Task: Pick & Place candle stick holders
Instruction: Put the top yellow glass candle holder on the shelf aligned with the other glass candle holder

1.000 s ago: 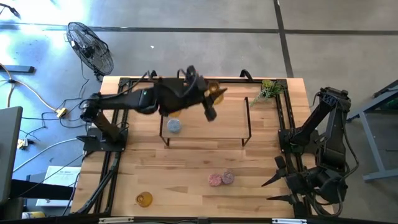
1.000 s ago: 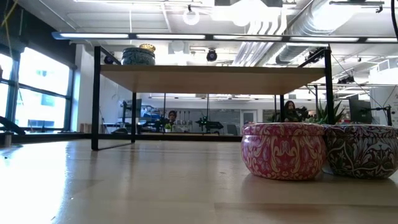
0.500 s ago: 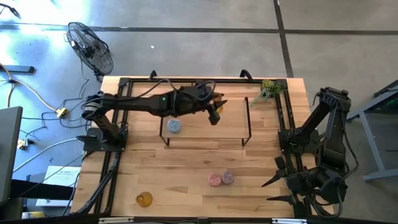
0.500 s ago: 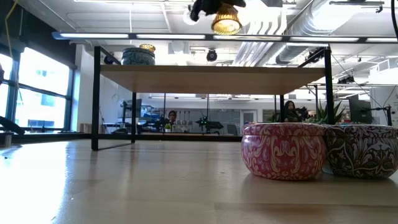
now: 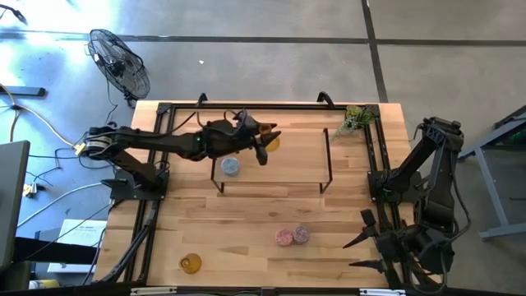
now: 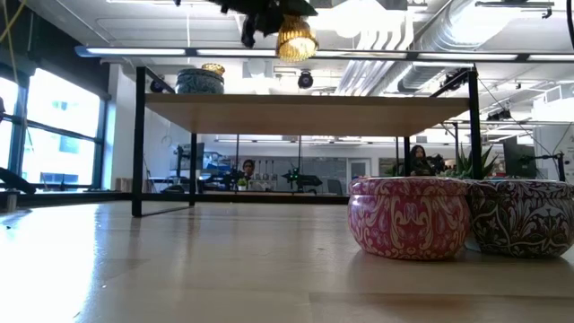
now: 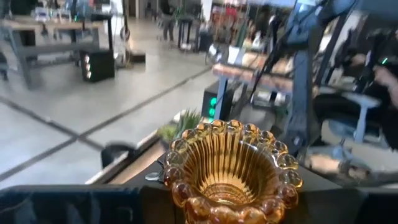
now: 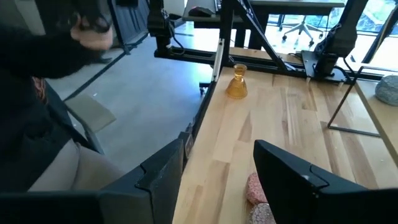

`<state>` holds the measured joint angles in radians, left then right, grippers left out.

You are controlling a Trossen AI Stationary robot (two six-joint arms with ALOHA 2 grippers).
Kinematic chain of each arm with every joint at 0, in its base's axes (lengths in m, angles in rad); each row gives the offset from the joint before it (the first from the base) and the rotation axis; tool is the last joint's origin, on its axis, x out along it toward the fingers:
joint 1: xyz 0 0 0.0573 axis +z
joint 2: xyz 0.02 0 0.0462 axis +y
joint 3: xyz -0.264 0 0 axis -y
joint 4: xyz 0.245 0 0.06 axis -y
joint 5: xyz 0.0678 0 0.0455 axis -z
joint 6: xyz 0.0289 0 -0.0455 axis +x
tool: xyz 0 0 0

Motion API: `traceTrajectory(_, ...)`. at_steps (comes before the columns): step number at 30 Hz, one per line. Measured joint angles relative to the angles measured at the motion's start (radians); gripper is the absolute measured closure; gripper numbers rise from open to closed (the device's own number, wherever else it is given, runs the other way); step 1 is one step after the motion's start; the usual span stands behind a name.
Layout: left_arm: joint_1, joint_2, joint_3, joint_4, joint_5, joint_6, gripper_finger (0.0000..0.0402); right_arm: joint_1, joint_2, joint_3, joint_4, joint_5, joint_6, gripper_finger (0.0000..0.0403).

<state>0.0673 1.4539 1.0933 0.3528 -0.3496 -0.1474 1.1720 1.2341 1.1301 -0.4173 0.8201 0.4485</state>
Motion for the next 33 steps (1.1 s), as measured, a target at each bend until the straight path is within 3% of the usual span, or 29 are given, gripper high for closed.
traceTrajectory(11,0.027,0.032,-0.095,0.148,0.015,-0.011,0.0286,-0.001,0.001,0.0,0.019,0.02,-0.024,0.0208)
traceTrajectory(23,0.049,0.1,-0.106,0.167,0.011,-0.04,0.0286,0.0,0.001,0.0,-0.003,0.025,-0.049,0.0208)
traceTrajectory(27,0.02,0.112,-0.106,0.17,-0.095,-0.041,0.0286,-0.001,0.001,0.0,-0.012,0.024,-0.049,0.0208)
traceTrajectory(33,-0.068,0.114,-0.104,0.174,-0.377,-0.042,0.0286,0.0,0.001,0.0,-0.014,0.023,-0.057,0.0208)
